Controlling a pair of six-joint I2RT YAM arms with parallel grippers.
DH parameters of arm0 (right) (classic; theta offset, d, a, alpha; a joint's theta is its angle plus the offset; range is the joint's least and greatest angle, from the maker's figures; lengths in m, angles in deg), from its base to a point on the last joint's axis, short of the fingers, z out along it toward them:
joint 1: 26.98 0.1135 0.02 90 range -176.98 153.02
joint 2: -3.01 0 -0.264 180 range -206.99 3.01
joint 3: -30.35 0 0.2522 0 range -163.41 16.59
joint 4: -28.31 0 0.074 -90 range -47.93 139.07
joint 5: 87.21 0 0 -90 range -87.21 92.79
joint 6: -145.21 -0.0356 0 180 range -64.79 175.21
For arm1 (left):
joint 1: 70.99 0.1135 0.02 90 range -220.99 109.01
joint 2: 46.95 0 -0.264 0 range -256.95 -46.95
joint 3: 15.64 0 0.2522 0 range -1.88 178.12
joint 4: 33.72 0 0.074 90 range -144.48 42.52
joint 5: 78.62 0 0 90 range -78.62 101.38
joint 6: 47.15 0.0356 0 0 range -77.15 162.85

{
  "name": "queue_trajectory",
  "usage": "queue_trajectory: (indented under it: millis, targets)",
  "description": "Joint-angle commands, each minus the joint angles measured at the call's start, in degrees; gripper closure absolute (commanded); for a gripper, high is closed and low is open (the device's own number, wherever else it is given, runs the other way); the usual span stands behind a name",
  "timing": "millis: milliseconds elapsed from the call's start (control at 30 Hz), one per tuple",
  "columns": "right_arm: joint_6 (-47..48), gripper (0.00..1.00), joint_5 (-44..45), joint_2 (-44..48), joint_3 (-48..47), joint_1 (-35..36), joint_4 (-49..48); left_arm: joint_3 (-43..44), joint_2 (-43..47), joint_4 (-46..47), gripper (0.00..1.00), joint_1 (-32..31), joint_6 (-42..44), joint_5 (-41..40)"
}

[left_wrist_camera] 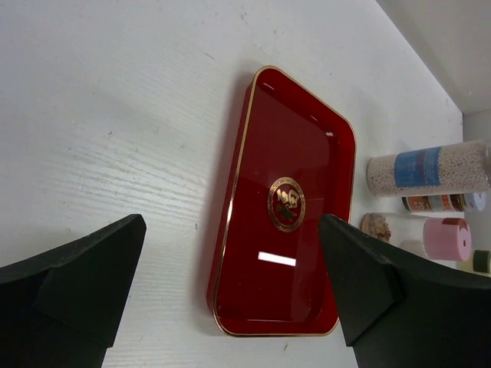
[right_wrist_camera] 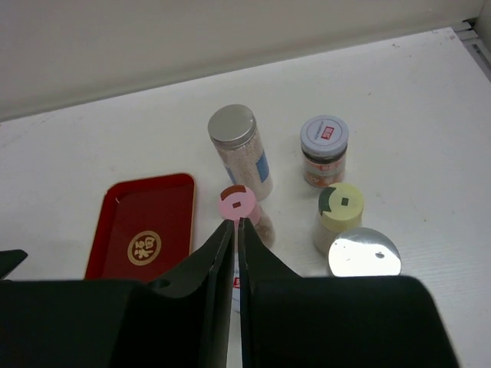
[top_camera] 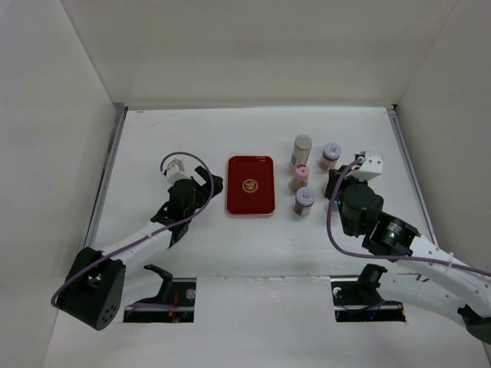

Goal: Organize the condiment bottles

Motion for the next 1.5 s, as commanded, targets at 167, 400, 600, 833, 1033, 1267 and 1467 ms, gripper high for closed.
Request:
queue_trajectory:
  millis: [167, 400, 600, 833, 1033, 1267, 1467]
  targets:
    - [-1.5, 0.67, -1.1, 1.4, -0.3, -1.8, 4.8, 0.3, 0.9, 1.8, 0.0, -0.8, 1.1, -3.6]
    - [-4.5, 0.64, -1.5, -1.2, -0.6, -3.6, 10.5, 0.1, 1.0, 2.2, 0.0, -2.0, 1.1, -4.7]
    - [-6.4, 0.88, -11.7, -5.9, -1.3, -13.0, 11.3, 0.3, -1.4, 3.0, 0.0, -2.2, 1.0, -3.8]
    - [-5.7, 0.34, -18.0, -7.8, 0.1, -14.0, 6.7, 0.3, -2.3, 3.5, 0.0, -2.4, 0.6, -2.9]
    - [-6.1, 0.21, -23.4, -12.0, 0.7, -12.8, 3.8, 0.2, -2.1, 3.8, 0.0, -2.3, 0.4, -2.6]
    - [-5.1, 0.18, -25.9, -17.6, 1.1, -13.0, 1.0, 0.1, -2.6, 4.1, 0.0, -2.3, 0.2, -2.6]
    - [-4.7, 0.15, -28.4, -23.8, 1.0, -14.2, -0.7, 0.1, -3.0, 4.3, 0.0, -1.9, -0.1, -1.7]
